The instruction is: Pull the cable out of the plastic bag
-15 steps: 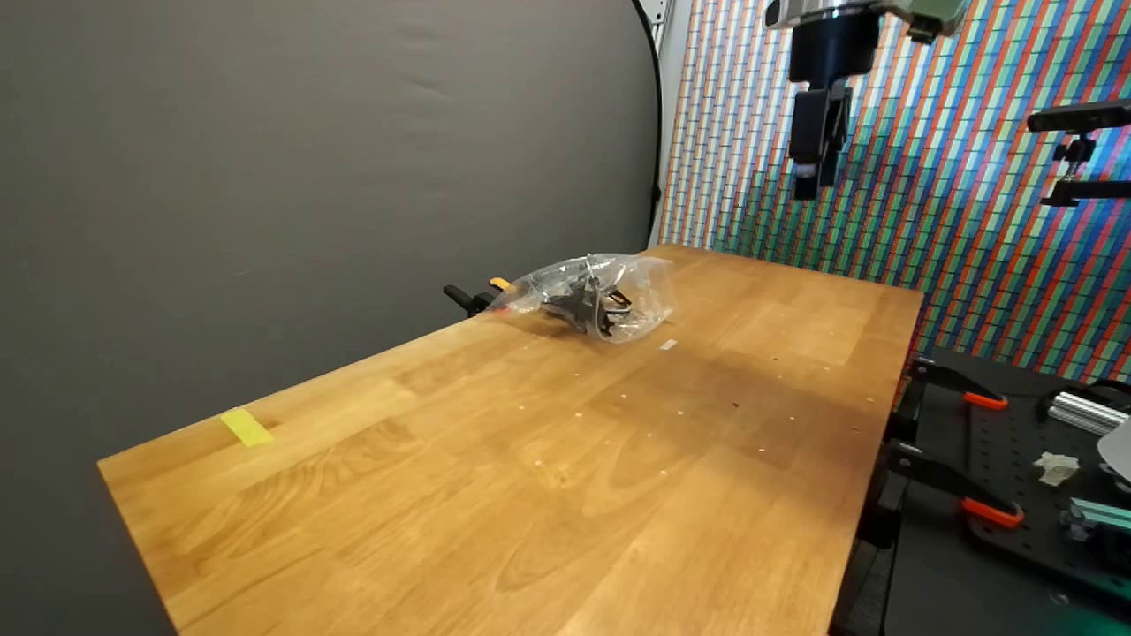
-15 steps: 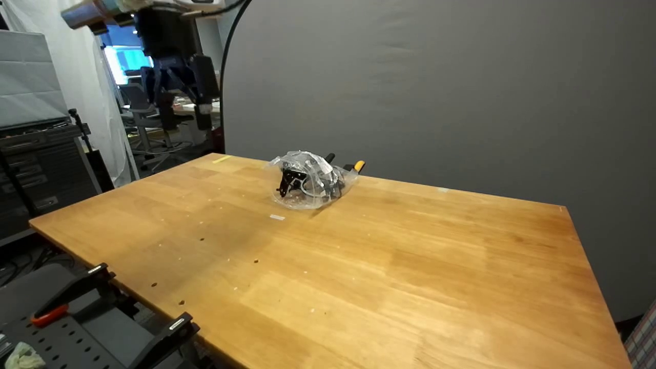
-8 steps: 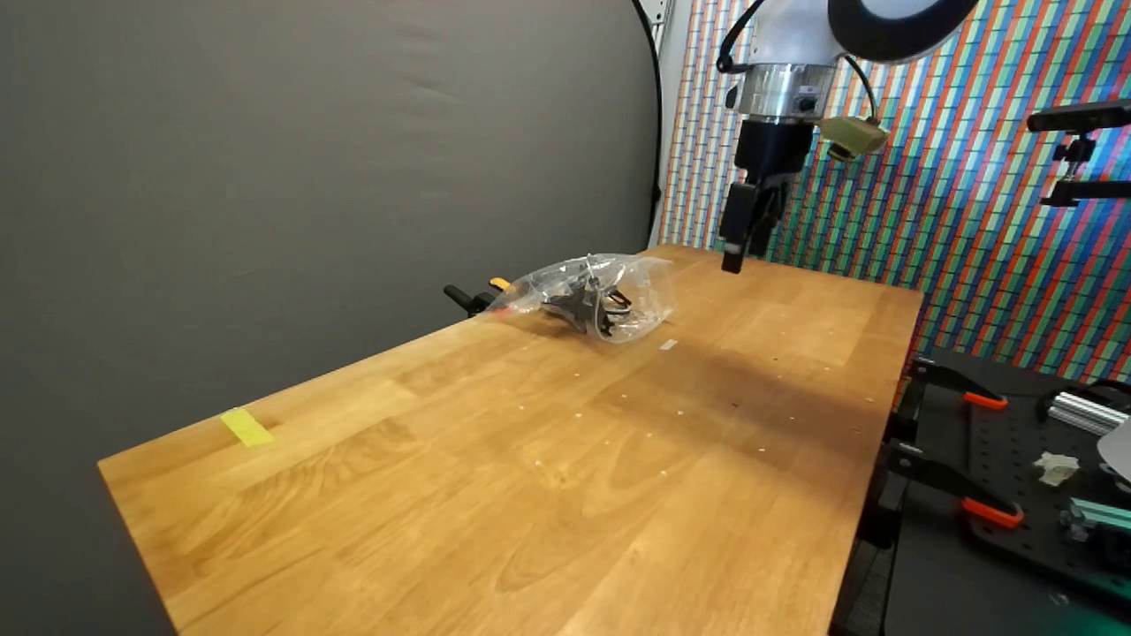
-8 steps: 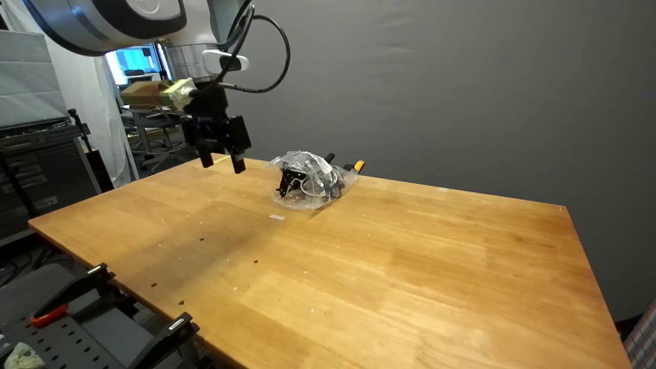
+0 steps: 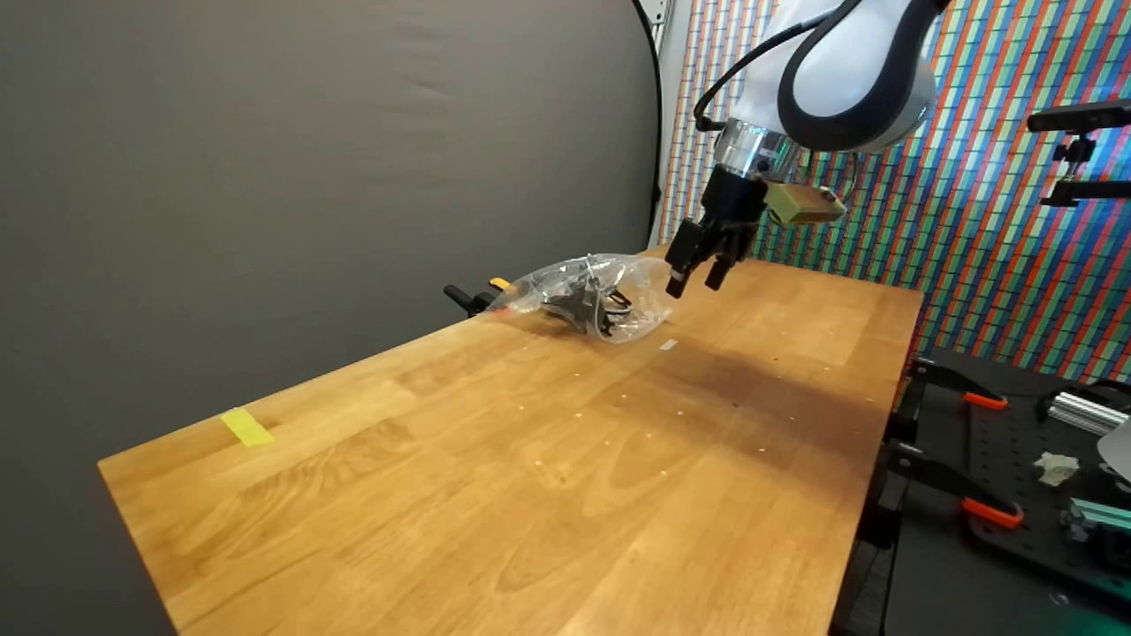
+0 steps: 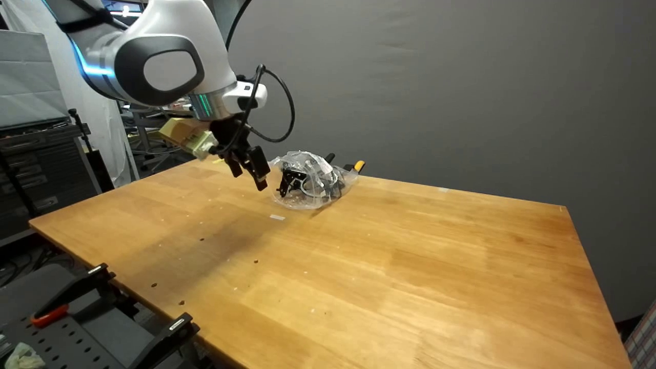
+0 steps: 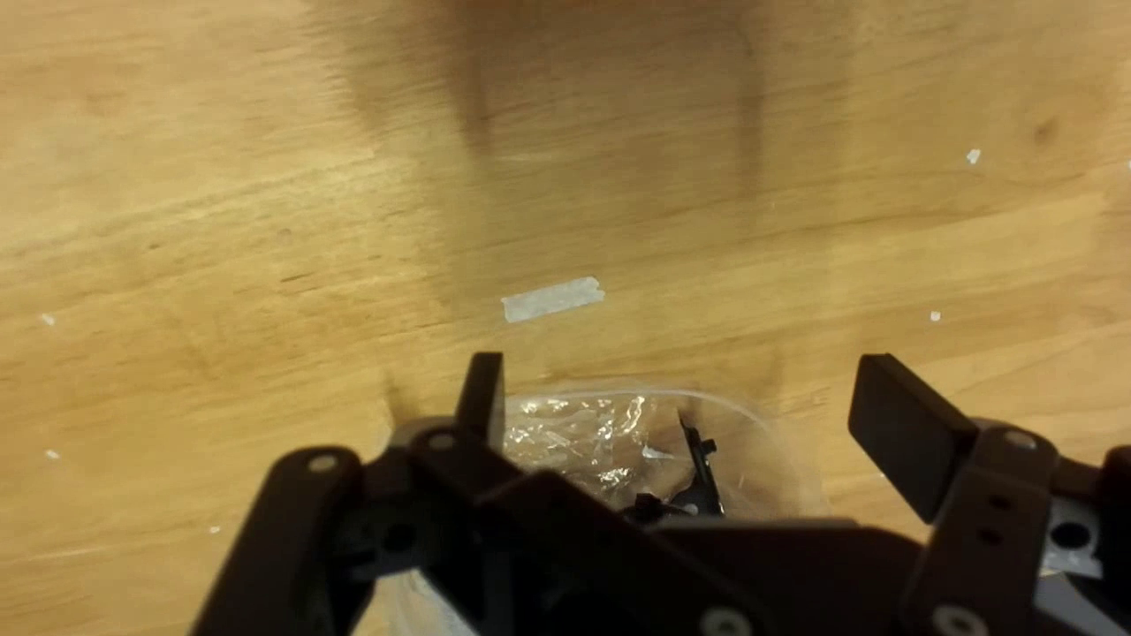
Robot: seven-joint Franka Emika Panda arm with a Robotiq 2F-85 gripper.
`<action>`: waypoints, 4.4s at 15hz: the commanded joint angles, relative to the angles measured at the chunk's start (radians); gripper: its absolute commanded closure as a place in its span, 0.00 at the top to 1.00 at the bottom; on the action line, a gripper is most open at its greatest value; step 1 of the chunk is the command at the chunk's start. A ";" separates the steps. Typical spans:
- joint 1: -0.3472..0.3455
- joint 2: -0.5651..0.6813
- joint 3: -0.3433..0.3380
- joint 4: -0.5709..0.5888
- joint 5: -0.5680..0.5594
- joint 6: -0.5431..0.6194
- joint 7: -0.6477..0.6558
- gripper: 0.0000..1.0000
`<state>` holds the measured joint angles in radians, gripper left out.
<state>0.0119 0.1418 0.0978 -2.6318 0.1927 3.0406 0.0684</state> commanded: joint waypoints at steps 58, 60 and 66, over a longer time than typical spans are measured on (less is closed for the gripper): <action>-0.861 0.717 0.745 0.448 -0.026 0.320 0.164 0.39; -0.856 0.707 0.748 0.440 -0.022 0.332 0.168 0.23; -0.856 0.675 0.738 0.407 -0.018 0.354 0.179 0.01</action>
<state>-0.8252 0.8457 0.8243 -2.1940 0.2001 3.3645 0.2133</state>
